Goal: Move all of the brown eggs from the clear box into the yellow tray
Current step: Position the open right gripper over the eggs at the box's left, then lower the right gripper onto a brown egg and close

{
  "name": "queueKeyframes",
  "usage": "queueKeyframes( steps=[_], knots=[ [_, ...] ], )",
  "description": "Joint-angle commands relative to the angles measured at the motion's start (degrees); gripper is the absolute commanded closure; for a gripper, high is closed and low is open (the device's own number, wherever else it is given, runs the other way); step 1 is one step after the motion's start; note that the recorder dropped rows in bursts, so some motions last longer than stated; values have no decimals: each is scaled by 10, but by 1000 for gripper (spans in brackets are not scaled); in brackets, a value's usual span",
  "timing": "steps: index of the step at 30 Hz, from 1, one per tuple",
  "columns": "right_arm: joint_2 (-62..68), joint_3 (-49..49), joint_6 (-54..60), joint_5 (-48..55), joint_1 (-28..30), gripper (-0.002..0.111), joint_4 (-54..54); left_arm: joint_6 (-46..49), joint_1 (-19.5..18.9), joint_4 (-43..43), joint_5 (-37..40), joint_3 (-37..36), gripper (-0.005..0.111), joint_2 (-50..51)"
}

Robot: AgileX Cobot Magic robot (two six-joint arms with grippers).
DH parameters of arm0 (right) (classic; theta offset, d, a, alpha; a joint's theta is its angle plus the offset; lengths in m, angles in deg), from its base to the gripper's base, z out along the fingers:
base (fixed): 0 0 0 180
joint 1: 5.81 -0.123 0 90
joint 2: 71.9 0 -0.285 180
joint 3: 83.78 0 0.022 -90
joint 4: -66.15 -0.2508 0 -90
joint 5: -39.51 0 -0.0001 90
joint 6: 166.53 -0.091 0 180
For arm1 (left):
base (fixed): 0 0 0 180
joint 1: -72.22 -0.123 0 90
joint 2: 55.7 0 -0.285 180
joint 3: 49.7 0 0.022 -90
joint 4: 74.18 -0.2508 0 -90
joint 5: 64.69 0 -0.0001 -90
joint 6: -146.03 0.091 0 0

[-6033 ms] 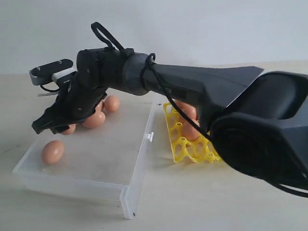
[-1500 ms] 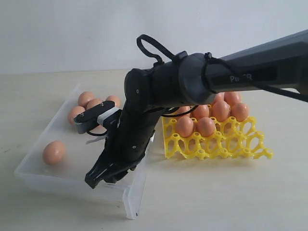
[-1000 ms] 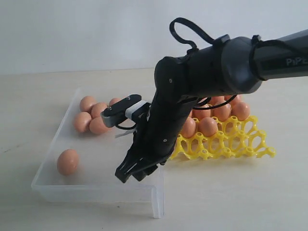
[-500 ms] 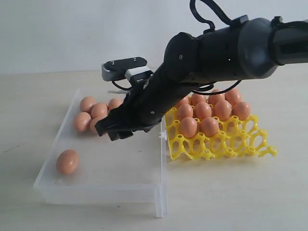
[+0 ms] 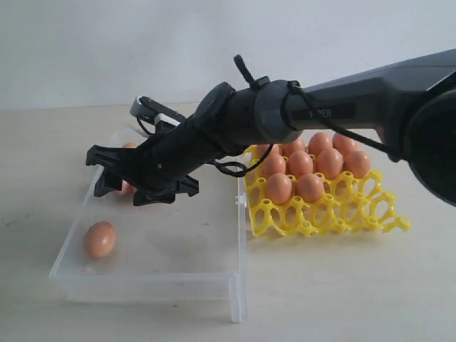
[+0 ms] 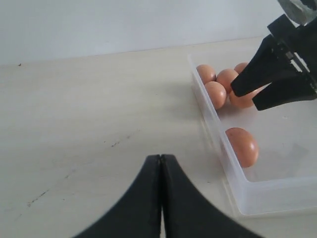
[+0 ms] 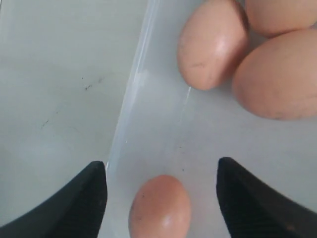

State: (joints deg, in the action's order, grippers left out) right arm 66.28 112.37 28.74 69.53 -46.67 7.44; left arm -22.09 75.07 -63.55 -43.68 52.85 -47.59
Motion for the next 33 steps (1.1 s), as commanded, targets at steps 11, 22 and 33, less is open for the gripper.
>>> queueKeyframes(
  steps=[11, 22, 33],
  knots=[
    [31, 8, 23, 25, -31, 47, -18, -1, -1, 1, -6, 2, 107, -3],
    [55, 8, 23, 14, -31, 47, -26, -1, -1, 1, -6, 2, 107, -3],
    [55, 8, 23, -16, -31, 61, -26, -1, -1, 1, -6, 2, 107, -3]
  ],
)
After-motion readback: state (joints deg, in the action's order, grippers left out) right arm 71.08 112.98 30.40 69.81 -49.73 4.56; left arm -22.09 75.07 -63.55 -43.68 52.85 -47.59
